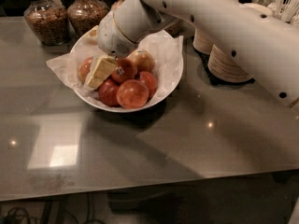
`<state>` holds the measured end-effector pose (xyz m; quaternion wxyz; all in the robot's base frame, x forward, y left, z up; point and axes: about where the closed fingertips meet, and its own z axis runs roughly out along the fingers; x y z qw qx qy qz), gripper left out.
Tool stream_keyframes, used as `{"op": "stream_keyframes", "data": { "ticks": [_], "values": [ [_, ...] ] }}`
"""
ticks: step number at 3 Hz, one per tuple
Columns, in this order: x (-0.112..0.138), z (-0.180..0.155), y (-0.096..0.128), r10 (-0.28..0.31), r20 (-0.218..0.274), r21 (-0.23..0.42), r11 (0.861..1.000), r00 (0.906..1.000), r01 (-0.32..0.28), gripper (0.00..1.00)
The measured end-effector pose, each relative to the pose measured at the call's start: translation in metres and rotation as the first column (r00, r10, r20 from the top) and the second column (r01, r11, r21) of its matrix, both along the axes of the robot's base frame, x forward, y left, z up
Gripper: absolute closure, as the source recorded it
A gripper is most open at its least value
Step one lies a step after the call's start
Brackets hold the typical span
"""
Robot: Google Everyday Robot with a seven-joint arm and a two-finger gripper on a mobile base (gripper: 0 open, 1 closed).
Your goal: Pick apple from white bowl
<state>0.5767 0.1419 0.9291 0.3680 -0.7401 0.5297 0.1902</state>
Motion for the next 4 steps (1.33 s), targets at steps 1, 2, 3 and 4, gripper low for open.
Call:
{"op": "stream_keyframes", "data": {
  "ticks": [1, 2, 3, 4],
  "values": [
    [0.000, -0.006, 0.000, -0.017, 0.000, -0.013, 1.000, 0.9999, 0.017, 0.24],
    [-0.004, -0.013, -0.005, -0.043, -0.009, -0.023, 0.999, 0.9990, 0.043, 0.23],
    [-0.009, -0.022, -0.012, -0.075, -0.026, -0.036, 0.997, 0.9968, 0.074, 0.25],
    [0.000, -0.022, -0.005, -0.060, -0.015, -0.032, 0.998, 0.9981, 0.060, 0.28]
  ]
}}
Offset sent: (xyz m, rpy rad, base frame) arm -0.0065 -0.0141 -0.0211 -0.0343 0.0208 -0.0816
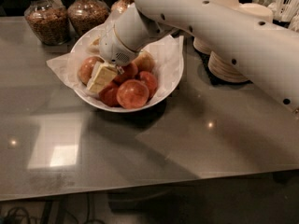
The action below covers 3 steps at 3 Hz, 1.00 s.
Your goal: Pick apple from white bowl
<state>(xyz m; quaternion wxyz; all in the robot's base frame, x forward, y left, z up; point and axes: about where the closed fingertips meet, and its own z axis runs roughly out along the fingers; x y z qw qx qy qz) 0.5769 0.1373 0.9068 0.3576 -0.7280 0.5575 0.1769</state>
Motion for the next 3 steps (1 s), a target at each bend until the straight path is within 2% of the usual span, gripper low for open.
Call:
{"op": "stream_keyframes", "data": {
  "ticks": [2, 3],
  "values": [
    [0.020, 0.003, 0.012, 0.033, 0.019, -0.005, 0.999, 0.9993, -0.033, 0.28],
    [0.020, -0.008, 0.005, 0.016, -0.009, -0.010, 1.000, 0.9998, -0.016, 0.25]
  ]
}}
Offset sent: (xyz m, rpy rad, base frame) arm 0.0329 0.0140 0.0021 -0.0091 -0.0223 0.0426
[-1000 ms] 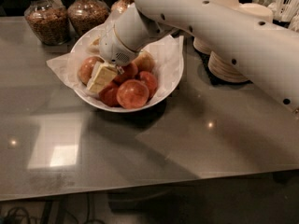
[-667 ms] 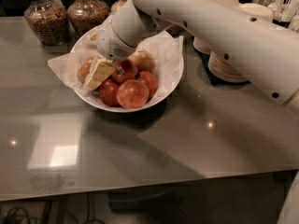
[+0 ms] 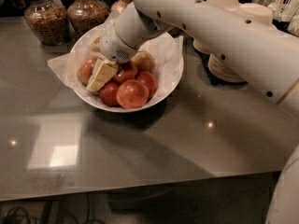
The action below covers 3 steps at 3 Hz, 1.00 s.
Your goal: Pick apple from white bowl
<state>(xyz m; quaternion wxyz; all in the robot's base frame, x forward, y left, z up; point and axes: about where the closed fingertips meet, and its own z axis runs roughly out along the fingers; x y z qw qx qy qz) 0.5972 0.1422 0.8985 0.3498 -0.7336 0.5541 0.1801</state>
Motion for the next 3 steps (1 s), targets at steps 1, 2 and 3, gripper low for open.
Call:
{"op": "stream_keyframes", "data": {
  "ticks": [1, 2, 3],
  "values": [
    [0.0000, 0.0000, 0.0000, 0.000, 0.000, 0.000, 1.000, 1.0000, 0.000, 0.44],
    [0.0000, 0.0000, 0.0000, 0.000, 0.000, 0.000, 1.000, 1.0000, 0.000, 0.67],
    [0.0000, 0.0000, 0.0001, 0.000, 0.000, 0.000, 1.000, 1.0000, 0.000, 0.90]
  ]
}}
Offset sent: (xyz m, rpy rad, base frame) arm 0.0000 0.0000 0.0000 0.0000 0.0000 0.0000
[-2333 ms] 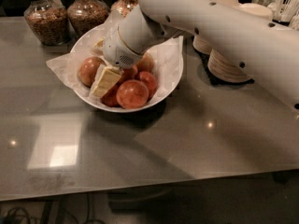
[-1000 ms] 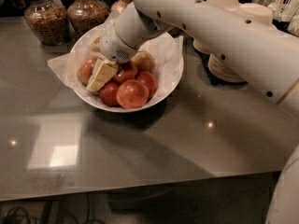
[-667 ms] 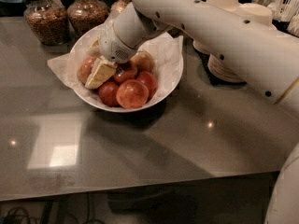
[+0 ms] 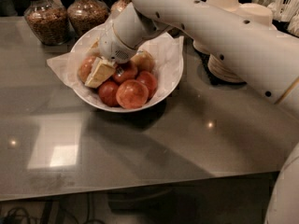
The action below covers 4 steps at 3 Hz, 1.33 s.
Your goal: Pick apple from white bowl
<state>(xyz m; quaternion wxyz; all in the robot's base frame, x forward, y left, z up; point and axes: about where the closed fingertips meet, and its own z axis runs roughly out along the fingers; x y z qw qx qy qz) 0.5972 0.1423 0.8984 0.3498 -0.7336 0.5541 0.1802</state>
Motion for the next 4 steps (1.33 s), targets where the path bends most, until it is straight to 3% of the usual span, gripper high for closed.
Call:
{"op": "stream_keyframes", "data": {
  "ticks": [1, 2, 3, 4],
  "values": [
    [0.000, 0.000, 0.000, 0.000, 0.000, 0.000, 1.000, 1.0000, 0.000, 1.00],
    [0.000, 0.000, 0.000, 0.000, 0.000, 0.000, 1.000, 1.0000, 0.000, 1.00],
    [-0.010, 0.021, 0.003, 0.035, 0.040, 0.064, 0.997, 0.9986, -0.038, 1.00],
    [-0.044, 0.068, 0.000, 0.065, 0.155, 0.190, 0.977, 0.9858, -0.094, 1.00]
  ]
}}
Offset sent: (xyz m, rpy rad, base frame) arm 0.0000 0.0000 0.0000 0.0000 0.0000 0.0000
